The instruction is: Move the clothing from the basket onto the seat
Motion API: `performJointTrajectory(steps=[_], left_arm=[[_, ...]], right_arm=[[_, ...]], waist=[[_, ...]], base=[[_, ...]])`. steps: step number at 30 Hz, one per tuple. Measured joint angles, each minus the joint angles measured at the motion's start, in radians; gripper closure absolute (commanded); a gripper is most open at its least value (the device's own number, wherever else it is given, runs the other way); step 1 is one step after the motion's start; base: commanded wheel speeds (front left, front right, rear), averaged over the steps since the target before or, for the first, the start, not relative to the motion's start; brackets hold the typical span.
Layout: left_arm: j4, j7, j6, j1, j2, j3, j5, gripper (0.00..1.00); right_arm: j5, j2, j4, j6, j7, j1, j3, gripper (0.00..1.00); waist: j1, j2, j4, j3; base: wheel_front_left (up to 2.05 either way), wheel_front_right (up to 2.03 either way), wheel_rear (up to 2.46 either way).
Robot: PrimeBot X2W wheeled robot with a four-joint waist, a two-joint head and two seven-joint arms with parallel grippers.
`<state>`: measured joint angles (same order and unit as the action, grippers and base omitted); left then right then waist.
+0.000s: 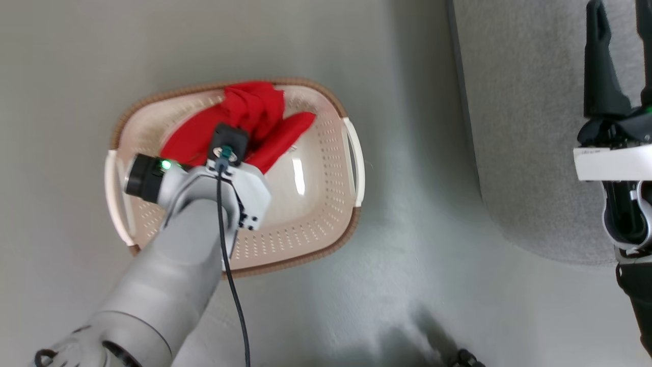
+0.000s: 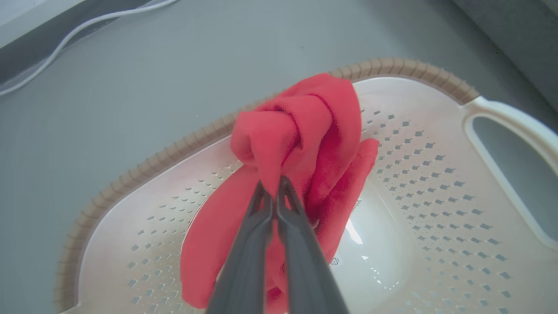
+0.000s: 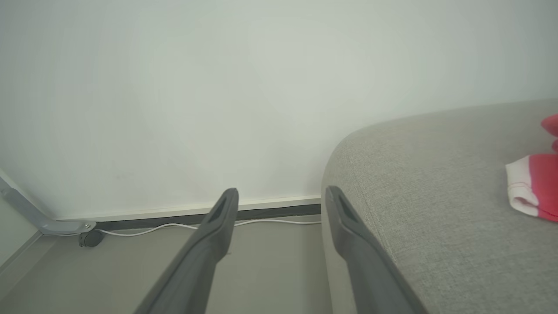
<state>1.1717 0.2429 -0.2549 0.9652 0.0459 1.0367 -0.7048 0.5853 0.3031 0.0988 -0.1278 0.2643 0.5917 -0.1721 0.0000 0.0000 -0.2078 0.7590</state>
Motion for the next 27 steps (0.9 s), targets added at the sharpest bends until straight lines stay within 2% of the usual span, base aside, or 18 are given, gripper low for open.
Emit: performJointTrajectory(steps=[7,15,27], left_arm=[[-0.184,0.006,-0.021,-0.084,-0.001,-0.015,-0.021,1.0],[-0.346,0.008,-0.026,-0.226,-0.002,-0.102,0.07,1.0],[-0.508,0.008,0.036,-0.359,-0.002,-0.25,0.215,1.0]], right_arm=[[-0.03,0.012,0.05,0.0,0.0,-0.071,-0.012,0.0],[-0.052,0.008,0.109,0.0,0.0,-0.158,-0.031,0.0],[-0.101,-0.043,0.18,0.0,0.0,-0.269,-0.069,0.0]], waist=[[0.0001,0.0,0.037,-0.145],[0.0,0.0001,0.076,-0.318],[0.0,0.0001,0.116,-0.542]], base=[[0.0,0.0,0.0],[0.0,0.0,0.0],[0.0,0.0,0.0]])
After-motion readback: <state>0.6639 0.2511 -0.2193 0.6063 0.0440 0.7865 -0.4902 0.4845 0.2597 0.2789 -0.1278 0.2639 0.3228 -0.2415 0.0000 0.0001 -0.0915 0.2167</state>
